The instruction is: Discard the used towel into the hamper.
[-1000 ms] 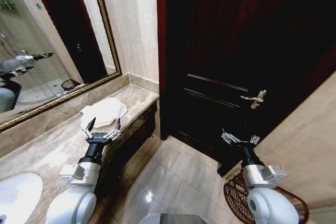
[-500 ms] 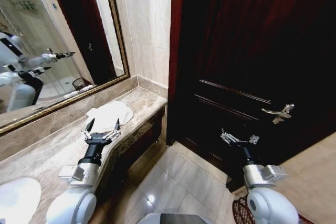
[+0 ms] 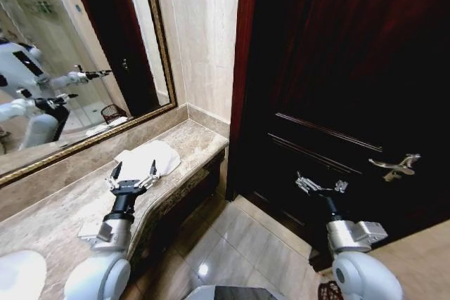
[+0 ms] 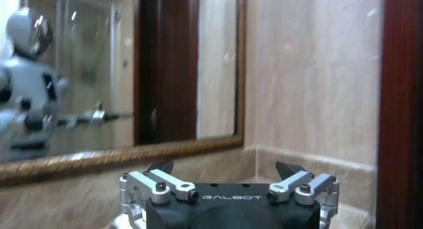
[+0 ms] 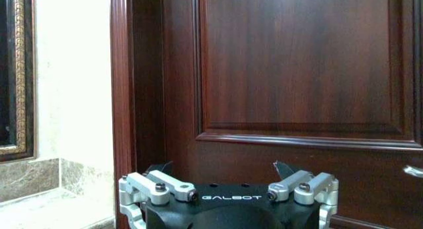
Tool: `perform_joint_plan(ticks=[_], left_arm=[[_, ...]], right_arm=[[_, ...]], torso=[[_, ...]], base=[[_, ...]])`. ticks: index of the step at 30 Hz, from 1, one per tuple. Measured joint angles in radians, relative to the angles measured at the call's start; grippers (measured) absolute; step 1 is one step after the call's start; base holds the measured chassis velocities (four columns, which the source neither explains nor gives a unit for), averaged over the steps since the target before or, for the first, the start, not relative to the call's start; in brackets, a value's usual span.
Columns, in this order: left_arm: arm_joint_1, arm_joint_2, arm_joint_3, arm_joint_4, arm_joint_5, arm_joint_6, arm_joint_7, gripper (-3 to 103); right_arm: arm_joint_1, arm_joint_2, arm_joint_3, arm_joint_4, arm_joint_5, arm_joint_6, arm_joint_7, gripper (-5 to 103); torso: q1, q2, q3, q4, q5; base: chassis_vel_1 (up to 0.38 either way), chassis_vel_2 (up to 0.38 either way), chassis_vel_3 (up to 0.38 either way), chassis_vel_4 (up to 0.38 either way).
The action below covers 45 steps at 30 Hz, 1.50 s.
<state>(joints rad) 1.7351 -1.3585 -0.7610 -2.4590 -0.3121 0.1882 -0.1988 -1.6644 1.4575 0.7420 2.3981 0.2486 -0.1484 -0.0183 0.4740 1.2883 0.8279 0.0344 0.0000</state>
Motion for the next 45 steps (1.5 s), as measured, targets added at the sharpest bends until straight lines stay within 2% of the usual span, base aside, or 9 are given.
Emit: perform_joint_plan(ticks=[1,2,5,9,16,28,31,38,45], left_arm=[[-0.008,0.021,0.000,-0.005,-0.038,0.044,-0.038,100],[-0.008,0.021,0.000,-0.005,-0.038,0.044,-0.038,100],[-0.043,0.096,-0.013,-0.008,-0.156,0.158,-0.117,100],[-0.080,0.148,-0.029,0.043,-0.185,0.175,-0.117,100],[-0.165,0.245,-0.050,0.179,-0.257,0.159,-0.056,100],[-0.389,0.488,0.002,0.426,-0.450,0.298,0.026,100],[-0.408,0.510,0.009,0.452,-0.464,0.308,0.034,100],[-0.459,0.578,0.019,0.550,-0.521,0.382,0.139,100],[-0.491,0.609,0.027,0.624,-0.528,0.417,0.174,100]], right_arm=[[-0.002,0.000,0.000,0.001,0.000,0.001,0.005,100],[-0.002,0.000,0.000,0.001,0.000,0.001,0.005,100],[-0.003,-0.001,0.000,0.001,-0.001,0.004,0.019,100],[-0.001,-0.001,0.001,0.001,-0.002,0.004,0.027,100],[0.015,-0.005,0.004,0.001,0.002,0.004,0.060,100],[0.009,0.010,0.023,-0.029,-0.002,0.034,0.087,100],[0.005,0.014,0.025,-0.030,-0.008,0.033,0.091,100],[0.019,0.024,0.036,-0.037,-0.016,0.022,0.104,100],[0.032,0.025,0.050,-0.058,-0.014,0.024,0.108,100]], torso=[[0.000,0.000,0.000,0.0001,-0.0002],[0.000,0.000,0.000,0.0001,-0.0002],[0.000,0.000,0.000,0.0000,0.0000],[0.000,0.000,0.000,0.0001,-0.0001],[0.000,0.000,0.000,0.0001,-0.0004],[0.000,0.000,0.000,-0.0001,-0.0004],[0.000,0.000,0.000,-0.0001,-0.0003],[0.000,0.000,0.000,0.0001,-0.0001],[0.000,0.000,0.000,0.0001,0.0000]], base=[[0.000,0.000,0.000,0.000],[0.000,0.000,0.000,0.000],[0.000,0.000,0.000,0.000],[0.000,0.000,0.000,0.000],[0.000,0.000,0.000,0.000],[0.000,0.000,0.000,0.000],[0.000,0.000,0.000,0.000],[0.000,0.000,0.000,0.000],[0.000,0.000,0.000,0.000]])
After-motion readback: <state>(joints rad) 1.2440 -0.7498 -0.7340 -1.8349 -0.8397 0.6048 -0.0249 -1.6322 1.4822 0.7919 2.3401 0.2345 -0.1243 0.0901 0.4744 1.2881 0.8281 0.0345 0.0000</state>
